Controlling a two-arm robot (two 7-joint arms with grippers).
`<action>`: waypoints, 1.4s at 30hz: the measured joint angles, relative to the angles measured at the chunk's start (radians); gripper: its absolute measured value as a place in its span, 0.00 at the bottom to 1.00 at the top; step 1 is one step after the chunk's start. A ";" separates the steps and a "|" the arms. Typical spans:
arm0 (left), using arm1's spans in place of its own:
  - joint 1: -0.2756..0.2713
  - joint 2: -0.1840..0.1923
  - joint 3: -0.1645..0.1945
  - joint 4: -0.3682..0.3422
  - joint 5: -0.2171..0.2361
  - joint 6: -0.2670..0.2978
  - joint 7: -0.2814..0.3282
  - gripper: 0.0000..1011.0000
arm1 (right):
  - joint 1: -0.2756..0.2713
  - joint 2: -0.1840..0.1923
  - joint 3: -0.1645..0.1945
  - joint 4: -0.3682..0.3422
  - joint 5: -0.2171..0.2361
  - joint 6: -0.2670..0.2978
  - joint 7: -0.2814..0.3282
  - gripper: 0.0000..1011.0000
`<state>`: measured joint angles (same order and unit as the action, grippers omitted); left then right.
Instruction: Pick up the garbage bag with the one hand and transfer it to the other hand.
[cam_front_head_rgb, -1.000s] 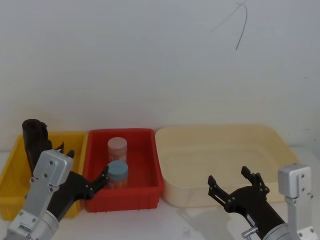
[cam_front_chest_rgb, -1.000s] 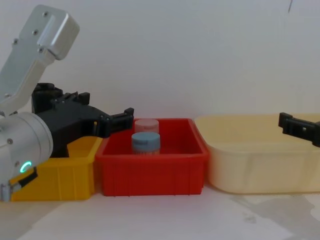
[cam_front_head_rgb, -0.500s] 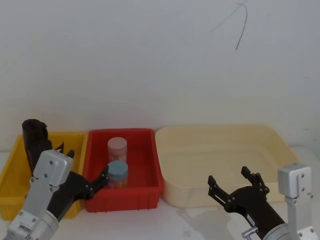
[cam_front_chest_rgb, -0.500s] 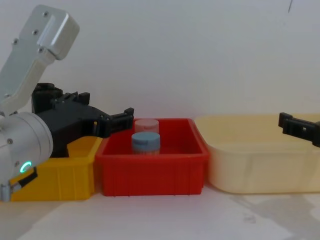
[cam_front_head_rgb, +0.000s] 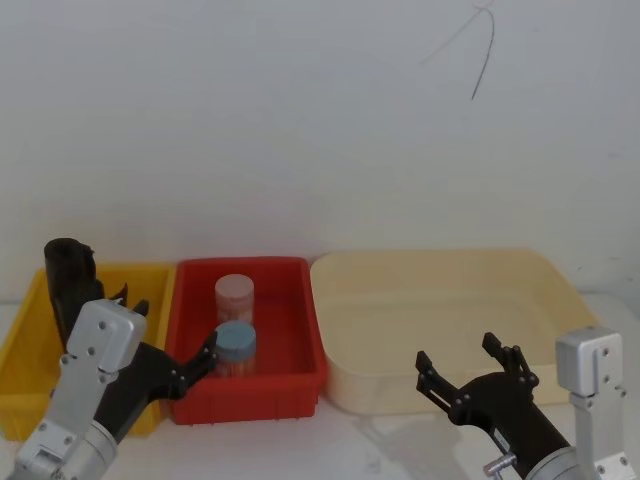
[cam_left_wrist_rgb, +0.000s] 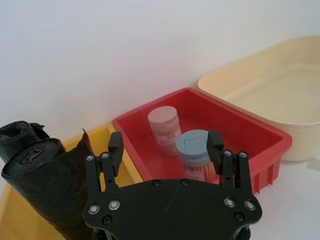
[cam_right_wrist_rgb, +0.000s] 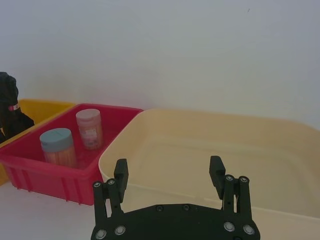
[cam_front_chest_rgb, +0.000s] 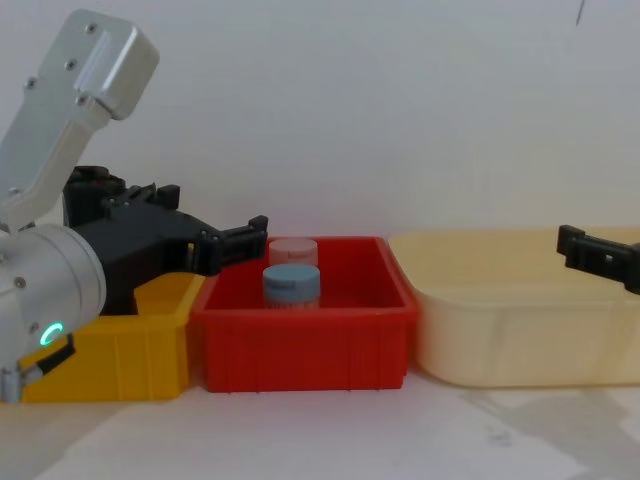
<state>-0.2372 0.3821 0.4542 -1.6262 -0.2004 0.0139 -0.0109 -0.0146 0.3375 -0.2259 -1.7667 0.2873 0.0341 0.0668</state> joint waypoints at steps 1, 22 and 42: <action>0.000 0.000 0.000 0.000 0.000 0.000 0.000 0.99 | 0.000 0.000 0.000 0.000 0.000 0.000 0.000 0.99; 0.000 0.000 0.000 0.000 0.000 0.000 0.000 0.99 | 0.000 0.000 0.000 0.000 0.000 0.000 0.000 0.99; 0.000 0.000 0.000 0.000 0.000 0.000 0.000 0.99 | 0.000 0.000 0.000 0.000 0.000 0.000 0.000 0.99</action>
<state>-0.2371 0.3821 0.4543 -1.6262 -0.2004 0.0139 -0.0109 -0.0146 0.3375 -0.2259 -1.7667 0.2873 0.0340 0.0668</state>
